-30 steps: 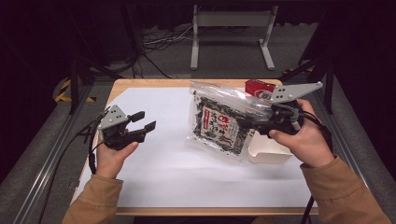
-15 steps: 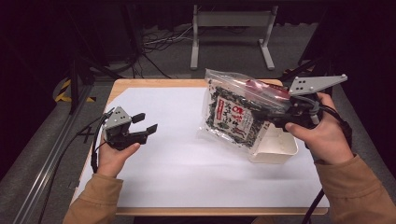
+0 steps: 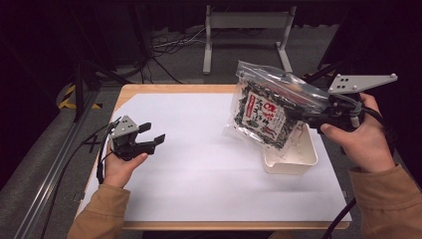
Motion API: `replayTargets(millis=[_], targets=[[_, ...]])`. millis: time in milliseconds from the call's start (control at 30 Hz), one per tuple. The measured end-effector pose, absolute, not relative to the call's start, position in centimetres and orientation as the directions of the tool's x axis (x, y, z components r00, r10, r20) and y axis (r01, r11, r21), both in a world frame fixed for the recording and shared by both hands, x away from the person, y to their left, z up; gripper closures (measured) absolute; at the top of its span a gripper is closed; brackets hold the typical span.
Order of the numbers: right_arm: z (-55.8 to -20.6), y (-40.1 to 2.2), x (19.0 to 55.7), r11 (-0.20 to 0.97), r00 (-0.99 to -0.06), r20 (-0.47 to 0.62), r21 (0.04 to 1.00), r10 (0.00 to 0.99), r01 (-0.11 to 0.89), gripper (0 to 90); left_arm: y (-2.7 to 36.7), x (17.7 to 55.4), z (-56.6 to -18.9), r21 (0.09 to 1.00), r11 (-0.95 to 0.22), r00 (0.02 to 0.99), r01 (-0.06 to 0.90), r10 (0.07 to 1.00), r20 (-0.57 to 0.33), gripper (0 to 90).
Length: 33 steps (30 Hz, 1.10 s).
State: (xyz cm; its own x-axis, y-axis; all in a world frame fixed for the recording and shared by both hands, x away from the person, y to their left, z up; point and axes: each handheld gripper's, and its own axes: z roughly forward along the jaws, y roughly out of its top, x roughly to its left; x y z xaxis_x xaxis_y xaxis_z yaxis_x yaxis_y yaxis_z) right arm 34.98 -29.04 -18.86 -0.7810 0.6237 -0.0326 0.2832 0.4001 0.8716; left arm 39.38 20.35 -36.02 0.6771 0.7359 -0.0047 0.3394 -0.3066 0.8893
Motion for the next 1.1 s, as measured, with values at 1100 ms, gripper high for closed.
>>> replayTargets(millis=[1100], targets=[[-19.3,-33.8,35.3,0.417,-0.616,-0.166,0.862,0.77,0.288,76.8,21.2,40.3,-37.3,0.88,-0.295,0.662,0.373,0.749,-0.03,28.5]])
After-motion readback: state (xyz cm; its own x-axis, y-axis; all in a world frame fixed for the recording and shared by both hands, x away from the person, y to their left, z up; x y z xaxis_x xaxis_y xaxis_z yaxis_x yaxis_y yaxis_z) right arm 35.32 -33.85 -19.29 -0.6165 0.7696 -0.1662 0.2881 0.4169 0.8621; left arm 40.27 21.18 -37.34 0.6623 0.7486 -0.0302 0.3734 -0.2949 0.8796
